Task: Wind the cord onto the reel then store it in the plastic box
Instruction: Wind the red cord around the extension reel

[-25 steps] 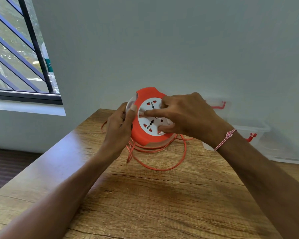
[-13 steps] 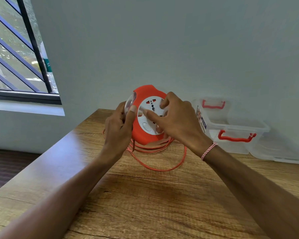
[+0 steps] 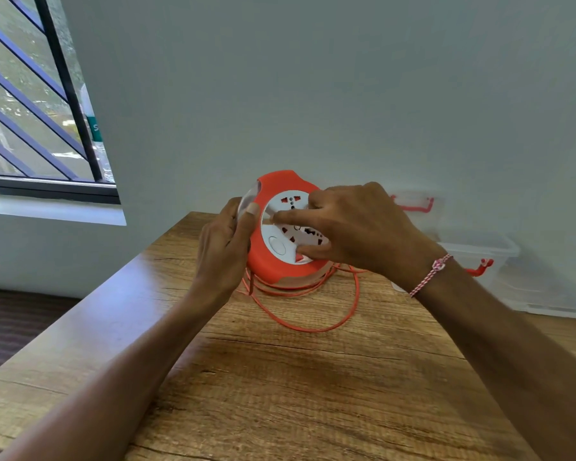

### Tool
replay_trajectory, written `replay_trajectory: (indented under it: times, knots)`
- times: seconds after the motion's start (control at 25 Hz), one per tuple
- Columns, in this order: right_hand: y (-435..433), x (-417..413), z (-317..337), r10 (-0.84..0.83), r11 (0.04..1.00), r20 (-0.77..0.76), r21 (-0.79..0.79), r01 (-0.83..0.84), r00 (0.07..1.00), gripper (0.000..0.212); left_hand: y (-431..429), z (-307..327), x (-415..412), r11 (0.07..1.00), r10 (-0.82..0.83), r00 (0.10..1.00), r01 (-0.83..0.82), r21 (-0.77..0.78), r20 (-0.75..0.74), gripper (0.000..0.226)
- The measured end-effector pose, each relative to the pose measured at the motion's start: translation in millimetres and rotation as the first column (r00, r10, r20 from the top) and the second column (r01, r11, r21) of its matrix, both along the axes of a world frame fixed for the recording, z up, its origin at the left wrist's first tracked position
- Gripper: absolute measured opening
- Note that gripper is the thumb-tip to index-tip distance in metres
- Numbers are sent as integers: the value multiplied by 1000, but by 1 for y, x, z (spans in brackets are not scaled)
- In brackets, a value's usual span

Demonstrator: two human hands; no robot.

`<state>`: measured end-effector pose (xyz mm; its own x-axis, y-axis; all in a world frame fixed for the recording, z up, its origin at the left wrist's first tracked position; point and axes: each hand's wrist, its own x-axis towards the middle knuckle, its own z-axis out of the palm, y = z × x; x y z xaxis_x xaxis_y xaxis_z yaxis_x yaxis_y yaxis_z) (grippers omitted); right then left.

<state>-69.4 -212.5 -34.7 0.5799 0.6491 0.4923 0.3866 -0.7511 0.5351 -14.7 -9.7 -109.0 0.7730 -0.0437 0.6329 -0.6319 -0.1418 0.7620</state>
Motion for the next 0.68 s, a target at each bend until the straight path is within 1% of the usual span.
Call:
replay_trajectory:
  times: [0.08, 0.16, 0.24, 0.28, 0.32, 0.36, 0.4, 0.44, 0.52, 0.56, 0.6, 0.68]
  knots:
    - [6, 1, -7, -11, 988, 12, 157, 9, 1000, 62, 0, -2, 2, 1000, 9, 1000, -9, 11, 14, 39]
    - [16, 1, -18, -78, 923, -8, 377, 75, 997, 69, 1, -3, 4, 999, 20, 999, -21, 43, 25, 45]
    - [25, 2, -25, -114, 777, -65, 616, 129, 991, 69, 0, -3, 5, 997, 8, 999, -12, 73, 44, 48]
    - [28, 2, -26, -119, 698, -108, 698, 160, 987, 67, -1, -2, 4, 996, -6, 998, 1, 86, 58, 48]
    - [29, 1, -26, -114, 649, -144, 738, 183, 983, 65, -2, -2, 3, 995, -18, 997, 11, 99, 69, 47]
    - [27, 1, -23, -106, 649, -164, 736, 193, 981, 63, -2, -2, 3, 994, -22, 997, 14, 107, 73, 45]
    - [24, 1, -20, -101, 693, -163, 697, 187, 981, 62, -3, -3, 2, 994, -23, 998, 17, 104, 64, 43]
    - [19, 1, -14, -94, 759, -145, 630, 165, 985, 61, -3, -3, 2, 995, -24, 999, 20, 94, 47, 42]
    - [7, -1, 0, -76, 888, -103, 446, 114, 992, 58, -2, -2, 2, 997, -22, 1000, 21, 71, 15, 41]
    - [2, -1, 7, -70, 936, -91, 339, 96, 993, 56, -1, -1, 3, 998, -15, 1000, 14, 62, 6, 39]
    - [-2, -1, 11, -74, 969, -84, 229, 92, 994, 56, 0, 0, 4, 998, -8, 1000, 8, 57, 1, 36]
    - [-3, -2, 14, -109, 993, -67, 34, 112, 992, 59, 1, 0, 5, 999, -15, 1000, 16, 40, -7, 31]
